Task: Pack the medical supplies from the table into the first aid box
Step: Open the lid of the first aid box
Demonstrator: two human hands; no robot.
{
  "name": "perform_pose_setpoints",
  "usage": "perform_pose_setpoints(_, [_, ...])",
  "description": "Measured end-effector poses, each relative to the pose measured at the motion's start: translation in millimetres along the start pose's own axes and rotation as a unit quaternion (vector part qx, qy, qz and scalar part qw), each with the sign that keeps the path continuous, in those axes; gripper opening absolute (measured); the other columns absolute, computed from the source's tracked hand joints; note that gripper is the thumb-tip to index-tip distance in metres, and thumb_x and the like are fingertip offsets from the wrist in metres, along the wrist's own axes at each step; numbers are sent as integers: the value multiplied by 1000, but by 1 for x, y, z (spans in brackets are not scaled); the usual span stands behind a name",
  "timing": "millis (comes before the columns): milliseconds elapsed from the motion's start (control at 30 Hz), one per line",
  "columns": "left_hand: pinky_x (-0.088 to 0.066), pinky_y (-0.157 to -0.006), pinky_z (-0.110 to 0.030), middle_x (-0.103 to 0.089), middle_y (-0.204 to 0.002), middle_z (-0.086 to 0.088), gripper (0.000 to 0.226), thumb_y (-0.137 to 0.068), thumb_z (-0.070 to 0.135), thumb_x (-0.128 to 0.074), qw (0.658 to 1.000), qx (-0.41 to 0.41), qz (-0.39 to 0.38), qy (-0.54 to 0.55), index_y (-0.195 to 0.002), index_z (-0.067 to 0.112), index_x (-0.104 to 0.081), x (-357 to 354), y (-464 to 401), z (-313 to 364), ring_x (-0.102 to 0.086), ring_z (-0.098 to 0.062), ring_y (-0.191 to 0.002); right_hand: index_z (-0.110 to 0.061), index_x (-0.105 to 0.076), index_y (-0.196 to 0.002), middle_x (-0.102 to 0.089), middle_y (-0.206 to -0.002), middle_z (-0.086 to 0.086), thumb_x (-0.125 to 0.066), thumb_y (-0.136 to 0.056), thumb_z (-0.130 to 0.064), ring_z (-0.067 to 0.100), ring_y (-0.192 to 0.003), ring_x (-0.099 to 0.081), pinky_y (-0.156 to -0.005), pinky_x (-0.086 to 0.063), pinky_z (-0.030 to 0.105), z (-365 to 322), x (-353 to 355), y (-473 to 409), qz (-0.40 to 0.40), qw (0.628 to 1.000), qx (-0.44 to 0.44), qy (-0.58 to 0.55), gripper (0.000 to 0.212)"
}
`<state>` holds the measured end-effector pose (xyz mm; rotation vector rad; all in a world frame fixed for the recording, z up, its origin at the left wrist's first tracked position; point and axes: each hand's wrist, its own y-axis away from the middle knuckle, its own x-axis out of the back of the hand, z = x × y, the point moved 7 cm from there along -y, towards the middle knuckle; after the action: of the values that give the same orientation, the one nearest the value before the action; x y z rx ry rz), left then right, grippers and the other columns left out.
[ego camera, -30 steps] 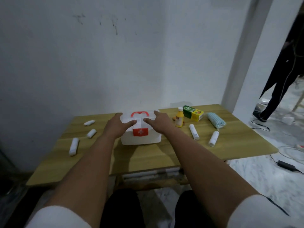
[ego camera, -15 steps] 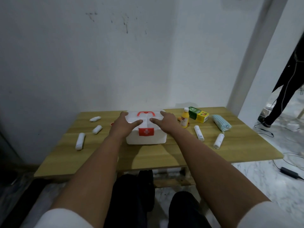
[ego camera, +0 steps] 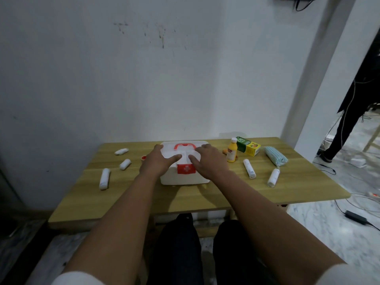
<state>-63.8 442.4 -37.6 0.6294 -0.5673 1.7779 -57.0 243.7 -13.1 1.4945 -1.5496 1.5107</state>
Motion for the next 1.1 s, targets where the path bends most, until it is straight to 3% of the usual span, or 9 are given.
perform_pose_setpoints(200, [-47, -99, -45, -46, -158, -4, 101, -76, 74, -72, 1000, 1, 5, -8, -156, 24, -36, 2, 6, -2, -48, -32, -138, -25, -47, -148, -46, -155, 8, -57, -79, -80, 28, -143, -40, -109, -44, 48, -5, 0, 12, -36, 996, 45, 69, 89])
perform_pose_setpoints(400, [-48, -99, -45, -46, -158, -1, 102, -73, 77, -72, 1000, 0, 22, -18, -155, 27, -38, 5, 14, -6, -49, -30, -138, -22, -44, -145, -49, -150, 7, -80, -70, -65, 27, -137, -47, -102, -49, 47, -10, -13, 17, -3, 990, 102, 102, 94])
perform_pose_setpoints(533, [-48, -98, -44, -46, -158, -1, 99, -74, 77, -72, 999, 0, 32, -4, -154, 28, -40, 6, 19, -5, -49, -29, -138, -28, -37, -145, -44, -154, 11, -76, -77, -58, 33, -142, -40, -109, -43, 55, -6, -20, 19, 7, 984, 144, 103, 84])
perform_pose_setpoints(600, [-48, -99, -45, -46, -158, 0, 98, -75, 77, -71, 999, -4, 37, 1, -154, 28, -40, 6, 20, -5, -49, -29, -139, -30, -39, -142, -40, -158, 10, -72, -79, -58, 35, -148, -32, -117, -32, 60, -4, -24, 23, 5, 982, 174, 76, 76])
perform_pose_setpoints(700, [-47, -100, -46, -45, -159, 0, 94, -78, 78, -64, 998, -12, 47, 33, -154, 28, -41, 4, 22, -7, -47, -29, -140, -29, -52, -128, -43, -157, 8, -66, -87, -48, 34, -151, -31, -118, -21, 64, -5, -25, 33, 46, 970, 238, 12, 47])
perform_pose_setpoints(800, [-45, -103, -48, -41, -161, -2, 93, -82, 83, -50, 994, -7, 59, 94, -156, 29, -37, 3, 28, -7, -44, -30, -142, -26, -64, -111, -57, -143, 5, -58, -95, -40, 26, -140, -47, -116, -27, 67, -5, -15, 32, 92, 964, 239, -69, 22])
perform_pose_setpoints(900, [-40, -111, -52, -33, -166, -3, 94, -84, 84, -37, 986, 9, 60, 155, -161, 32, -25, -2, 34, -12, -38, -32, -146, -24, -69, -109, -67, -130, 0, -58, -95, -40, 21, -126, -57, -115, -31, 64, -4, -4, 15, 86, 968, 201, -123, 24])
perform_pose_setpoints(1000, [-34, -116, -54, -33, -166, -2, 104, -77, 94, -26, 977, 17, 72, 202, -162, 34, -20, -4, 37, -19, -37, -32, -147, -18, -70, -108, -73, -111, -1, -62, -94, -37, 20, -103, -67, -96, -50, 55, -7, 16, -8, 117, 956, 194, -185, 24])
perform_pose_setpoints(1100, [-29, -119, -56, -30, -167, 0, 111, -73, 96, -37, 976, 20, 63, 207, -163, 34, -19, -8, 31, -22, -34, -30, -149, -14, -72, -104, -76, -99, 1, -66, -95, -34, 18, -92, -70, -86, -57, 44, -17, 39, -46, 106, 954, 162, -229, 23])
